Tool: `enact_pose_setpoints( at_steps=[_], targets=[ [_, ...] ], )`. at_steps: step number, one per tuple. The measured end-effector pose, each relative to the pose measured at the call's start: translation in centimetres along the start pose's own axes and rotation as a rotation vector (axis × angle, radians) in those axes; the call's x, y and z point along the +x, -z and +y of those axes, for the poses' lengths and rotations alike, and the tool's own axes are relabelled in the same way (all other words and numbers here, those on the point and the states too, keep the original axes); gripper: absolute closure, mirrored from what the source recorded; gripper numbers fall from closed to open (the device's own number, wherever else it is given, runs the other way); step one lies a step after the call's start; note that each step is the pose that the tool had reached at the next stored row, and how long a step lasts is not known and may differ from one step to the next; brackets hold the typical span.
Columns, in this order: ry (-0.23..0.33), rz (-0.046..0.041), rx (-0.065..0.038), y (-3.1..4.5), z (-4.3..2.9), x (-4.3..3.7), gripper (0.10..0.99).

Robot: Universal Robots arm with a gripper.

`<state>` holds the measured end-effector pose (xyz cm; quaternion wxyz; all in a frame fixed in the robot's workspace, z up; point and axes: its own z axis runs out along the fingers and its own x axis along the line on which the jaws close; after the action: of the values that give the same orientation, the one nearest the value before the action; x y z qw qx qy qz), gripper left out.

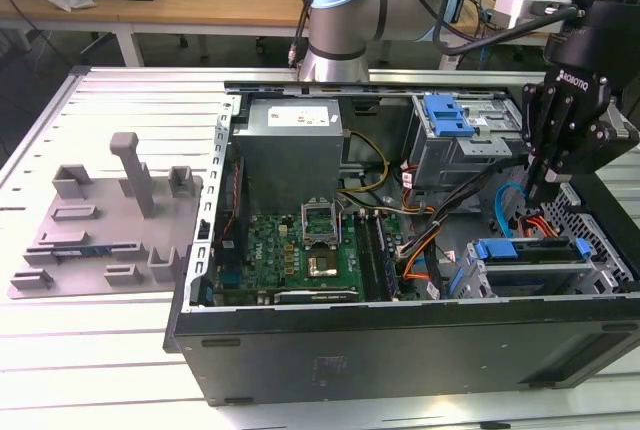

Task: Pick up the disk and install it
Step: 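Insert the second disk wire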

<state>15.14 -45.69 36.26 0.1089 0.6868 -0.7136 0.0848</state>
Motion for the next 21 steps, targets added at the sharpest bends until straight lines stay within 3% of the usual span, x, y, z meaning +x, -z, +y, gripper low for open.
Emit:
enact_pose_setpoints(
  at_steps=[3, 4, 10, 12, 14, 17, 20, 21],
  targets=[
    [0.0, 0.0, 0.0, -0.12, -0.01, 0.1, 0.878],
    [0.0, 0.0001, 0.0, -0.13, -0.01, 0.12, 0.925],
    [0.0, -0.0001, 0.0, -0.26, -0.02, 0.49, 0.925],
    [0.0, -0.0041, 0.0, -0.35, -0.04, 0.84, 0.925],
    [0.0, -0.0164, -0.001, -0.46, -0.06, 1.19, 0.925],
    [0.001, -0.0529, -0.002, -0.63, -0.1, 1.8, 0.925],
    [0.001, -0.0766, -0.003, -0.75, -0.13, 2.24, 0.925],
    [0.002, -0.0889, -0.003, -0.82, -0.15, 2.47, 0.925]
  ],
)
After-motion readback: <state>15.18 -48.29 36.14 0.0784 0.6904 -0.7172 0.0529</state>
